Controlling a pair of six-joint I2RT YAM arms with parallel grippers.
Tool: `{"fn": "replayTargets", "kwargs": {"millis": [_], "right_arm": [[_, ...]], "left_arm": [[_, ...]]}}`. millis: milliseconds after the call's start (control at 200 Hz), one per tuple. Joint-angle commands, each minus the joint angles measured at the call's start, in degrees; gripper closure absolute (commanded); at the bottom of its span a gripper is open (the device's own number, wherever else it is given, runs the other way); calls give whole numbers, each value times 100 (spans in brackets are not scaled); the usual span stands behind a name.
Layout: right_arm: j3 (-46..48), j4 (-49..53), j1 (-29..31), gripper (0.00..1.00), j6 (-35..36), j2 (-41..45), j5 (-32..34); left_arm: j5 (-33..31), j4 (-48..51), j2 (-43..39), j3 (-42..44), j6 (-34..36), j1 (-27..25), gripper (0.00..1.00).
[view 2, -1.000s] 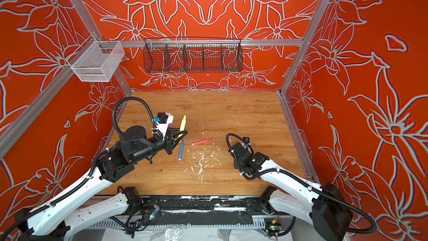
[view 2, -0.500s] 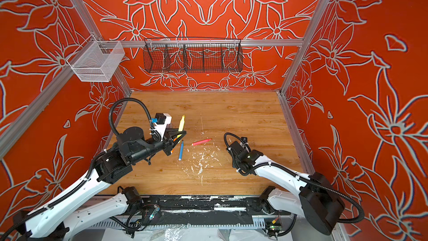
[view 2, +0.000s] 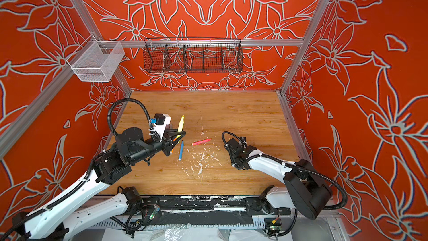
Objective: Insert the pens into the pen caps
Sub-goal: 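Lower the right gripper onto the nearest translucent cap and grasp it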
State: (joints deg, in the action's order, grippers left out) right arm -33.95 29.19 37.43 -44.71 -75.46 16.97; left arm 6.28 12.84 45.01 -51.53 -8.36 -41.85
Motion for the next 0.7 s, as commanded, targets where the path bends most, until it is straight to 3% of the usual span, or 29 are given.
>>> {"fn": "replayTargets", "kwargs": {"millis": [0,235,696], "right_arm": [[-12,80,-49,56,-33,-86,-105],[163,34,-69,69,-124,54,-172],[170,25,-73,73,-100,145,-376]], "left_arm": [[6,-62,-106,88,41,-8,100],[11,-76,-124,95,28,-8,100],[92,44,-195,112,-104,-8,100]]}}
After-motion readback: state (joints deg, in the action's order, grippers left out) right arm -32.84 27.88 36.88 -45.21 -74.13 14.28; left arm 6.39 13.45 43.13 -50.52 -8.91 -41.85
